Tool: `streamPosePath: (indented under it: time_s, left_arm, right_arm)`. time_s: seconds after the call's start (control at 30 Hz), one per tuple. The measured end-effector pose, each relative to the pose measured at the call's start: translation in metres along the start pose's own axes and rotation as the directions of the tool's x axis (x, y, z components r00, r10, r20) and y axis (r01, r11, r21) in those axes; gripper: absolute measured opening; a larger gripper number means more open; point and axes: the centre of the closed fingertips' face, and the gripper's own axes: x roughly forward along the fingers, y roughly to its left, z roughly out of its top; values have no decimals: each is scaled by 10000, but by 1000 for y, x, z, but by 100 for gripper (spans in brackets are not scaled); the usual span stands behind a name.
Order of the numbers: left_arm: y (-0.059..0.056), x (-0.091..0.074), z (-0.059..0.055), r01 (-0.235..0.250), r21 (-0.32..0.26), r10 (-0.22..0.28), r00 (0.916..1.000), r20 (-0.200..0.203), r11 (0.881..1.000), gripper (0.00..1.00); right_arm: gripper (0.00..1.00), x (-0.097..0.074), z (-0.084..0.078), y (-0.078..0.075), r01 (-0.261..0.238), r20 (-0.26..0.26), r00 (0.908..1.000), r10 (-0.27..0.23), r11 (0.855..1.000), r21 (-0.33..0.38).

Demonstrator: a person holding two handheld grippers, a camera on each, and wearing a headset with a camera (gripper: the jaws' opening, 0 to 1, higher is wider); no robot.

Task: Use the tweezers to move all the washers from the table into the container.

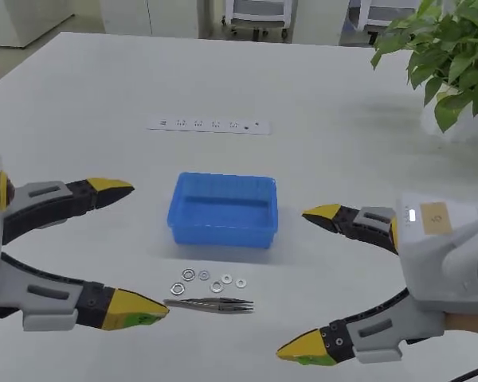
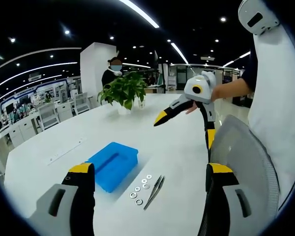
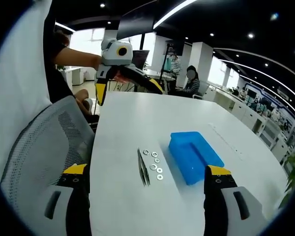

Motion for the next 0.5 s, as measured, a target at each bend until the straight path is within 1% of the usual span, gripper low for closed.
streamPosePath:
  time_s: [0.2, 0.3, 0.5]
  left_arm:
    - [0, 0, -4, 24, -46, -24, 10000, -28, 10000, 99]
    - [-2, 1, -9, 95, -44, -96, 9998, -151, 9999, 99]
    - [-2, 3, -18, 201, -153, -204, 9995, -228, 9997, 99]
  right_arm:
    - [97, 0, -2, 1, 84, -84, 9999, -83, 10000, 38]
    - [93, 0, -5, 3, 15, -244, 9997, -13, 10000, 78]
    - [92, 3, -7, 4, -25, -465, 9989, 28, 10000, 74]
